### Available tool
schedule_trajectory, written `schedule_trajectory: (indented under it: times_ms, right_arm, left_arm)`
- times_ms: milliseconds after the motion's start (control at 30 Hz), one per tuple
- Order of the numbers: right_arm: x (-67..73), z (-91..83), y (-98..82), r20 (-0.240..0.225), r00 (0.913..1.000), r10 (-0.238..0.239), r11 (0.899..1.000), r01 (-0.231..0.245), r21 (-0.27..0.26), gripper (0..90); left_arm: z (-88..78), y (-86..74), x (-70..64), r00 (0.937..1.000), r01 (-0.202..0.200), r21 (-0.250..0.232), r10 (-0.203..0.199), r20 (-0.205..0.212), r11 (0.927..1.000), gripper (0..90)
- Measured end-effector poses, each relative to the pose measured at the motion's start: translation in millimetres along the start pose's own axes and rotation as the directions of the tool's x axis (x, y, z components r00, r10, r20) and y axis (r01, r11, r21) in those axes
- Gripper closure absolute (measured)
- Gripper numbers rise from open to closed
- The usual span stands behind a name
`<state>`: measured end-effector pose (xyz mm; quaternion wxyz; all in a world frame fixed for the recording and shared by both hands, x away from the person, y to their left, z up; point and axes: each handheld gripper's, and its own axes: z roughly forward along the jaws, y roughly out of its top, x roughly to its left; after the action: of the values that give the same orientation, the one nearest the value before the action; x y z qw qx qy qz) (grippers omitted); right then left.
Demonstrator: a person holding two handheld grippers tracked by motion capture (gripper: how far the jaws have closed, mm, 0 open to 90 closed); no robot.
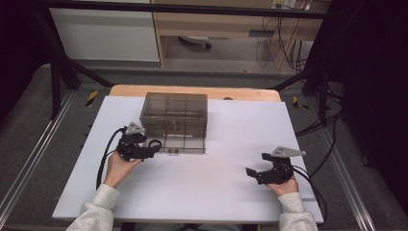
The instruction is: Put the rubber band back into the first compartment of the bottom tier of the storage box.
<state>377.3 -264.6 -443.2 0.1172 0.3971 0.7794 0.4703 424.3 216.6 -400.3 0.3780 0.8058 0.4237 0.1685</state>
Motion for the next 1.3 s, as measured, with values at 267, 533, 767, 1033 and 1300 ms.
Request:
schedule_trajectory:
  times_ms: [267, 533, 767, 1033, 1300]
  right_arm:
    - [-0.1, 0.4, -0.1, -0.001, 1.0000, -0.002, 1.000, 0.002, -0.001, 1.0]
    - [-0.1, 1.2, -0.4, 0.000, 1.0000, -0.004, 1.000, 0.004, 0.003, 0.9]
    - [-0.2, 1.5, -0.3, 0.000, 1.0000, -0.002, 1.000, 0.002, 0.001, 0.9]
    - [0.1, 1.6, -0.4, -0.001, 1.0000, -0.002, 1.000, 0.002, 0.002, 0.9]
    - [-0.1, 2.3, -0.5, -0.001, 1.0000, -0.002, 1.000, 0.002, 0.005, 0.9]
  left_arm:
    - [-3.0, -5.7, -2.7, 1.0000, -0.006, -0.001, 0.006, 0.005, 1.0000, 19.3]
    - [-5.4, -10.5, -5.2, 0.9998, -0.015, -0.021, 0.016, 0.012, 0.9997, 12.9]
    - [-5.7, -15.1, -10.2, 0.9992, -0.027, -0.016, 0.028, 0.028, 0.9995, 11.7]
    - [-2.3, -19.2, -17.4, 0.9981, -0.051, -0.001, 0.051, 0.033, 0.9987, 11.2]
    - [2.3, -21.8, -21.4, 0.9971, -0.061, 0.021, 0.060, 0.045, 0.9979, 10.8]
